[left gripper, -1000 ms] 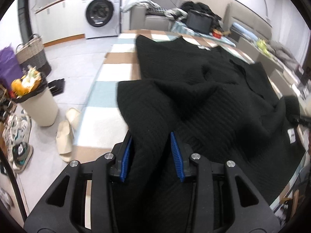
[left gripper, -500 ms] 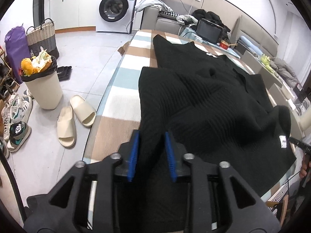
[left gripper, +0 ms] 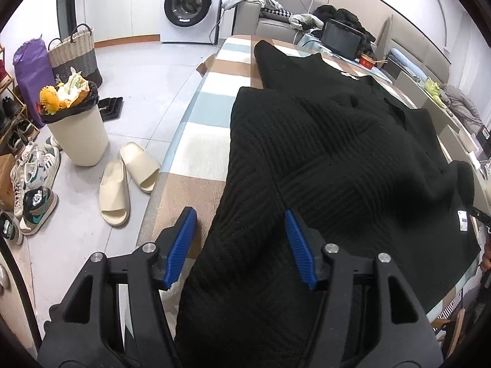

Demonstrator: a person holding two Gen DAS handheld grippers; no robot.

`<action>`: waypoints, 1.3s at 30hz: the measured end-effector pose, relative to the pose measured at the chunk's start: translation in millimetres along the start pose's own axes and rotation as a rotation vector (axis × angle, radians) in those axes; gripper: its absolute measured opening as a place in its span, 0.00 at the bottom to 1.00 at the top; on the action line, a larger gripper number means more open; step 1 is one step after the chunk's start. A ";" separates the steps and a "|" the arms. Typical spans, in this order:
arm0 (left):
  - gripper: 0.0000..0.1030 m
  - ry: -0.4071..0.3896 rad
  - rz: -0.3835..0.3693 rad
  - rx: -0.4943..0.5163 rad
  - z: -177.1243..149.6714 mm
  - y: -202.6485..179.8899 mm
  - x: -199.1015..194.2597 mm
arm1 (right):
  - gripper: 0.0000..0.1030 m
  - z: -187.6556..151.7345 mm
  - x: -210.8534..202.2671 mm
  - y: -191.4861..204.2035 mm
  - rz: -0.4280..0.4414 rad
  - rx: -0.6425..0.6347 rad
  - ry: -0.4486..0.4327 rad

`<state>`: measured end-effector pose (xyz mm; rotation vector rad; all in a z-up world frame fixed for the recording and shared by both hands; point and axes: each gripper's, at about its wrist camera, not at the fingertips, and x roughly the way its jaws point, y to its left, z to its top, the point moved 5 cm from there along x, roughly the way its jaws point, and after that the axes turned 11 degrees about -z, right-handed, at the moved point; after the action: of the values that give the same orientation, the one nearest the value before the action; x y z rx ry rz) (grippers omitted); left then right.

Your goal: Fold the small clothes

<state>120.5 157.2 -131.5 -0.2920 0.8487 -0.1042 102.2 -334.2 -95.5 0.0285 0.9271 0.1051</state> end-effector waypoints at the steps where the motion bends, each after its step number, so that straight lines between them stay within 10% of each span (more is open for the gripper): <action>1: 0.55 -0.010 -0.002 0.002 0.2 -0.7 -1.4 | 0.43 -0.6 -0.4 0.5 0.009 -0.004 0.005; 8: 0.09 -0.048 -0.046 0.033 0.2 -5.5 -8.1 | 0.42 -14.7 -16.0 23.0 0.053 -0.107 0.022; 10: 0.05 -0.060 -0.046 0.044 1.2 -7.5 -10.3 | 0.26 -16.0 -12.3 27.5 0.030 -0.129 0.034; 12: 0.03 -0.077 -0.050 0.044 2.7 -7.8 -15.6 | 0.09 -16.6 -9.6 30.5 -0.021 -0.159 0.024; 32: 0.03 -0.276 -0.097 0.014 91.7 -12.7 -65.6 | 0.01 73.1 -83.5 24.3 -0.093 0.037 -0.421; 37: 0.03 -0.245 -0.080 0.009 103.6 -11.0 -47.9 | 0.03 82.4 -55.8 12.7 -0.048 0.067 -0.285; 39: 0.03 -0.232 -0.068 0.012 100.5 -8.8 -42.1 | 0.19 71.2 -42.3 7.6 -0.011 0.088 -0.195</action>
<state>168.6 178.9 -35.7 -0.3153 0.6078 -0.1357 133.3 -329.5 -18.5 0.1133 0.7366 0.0503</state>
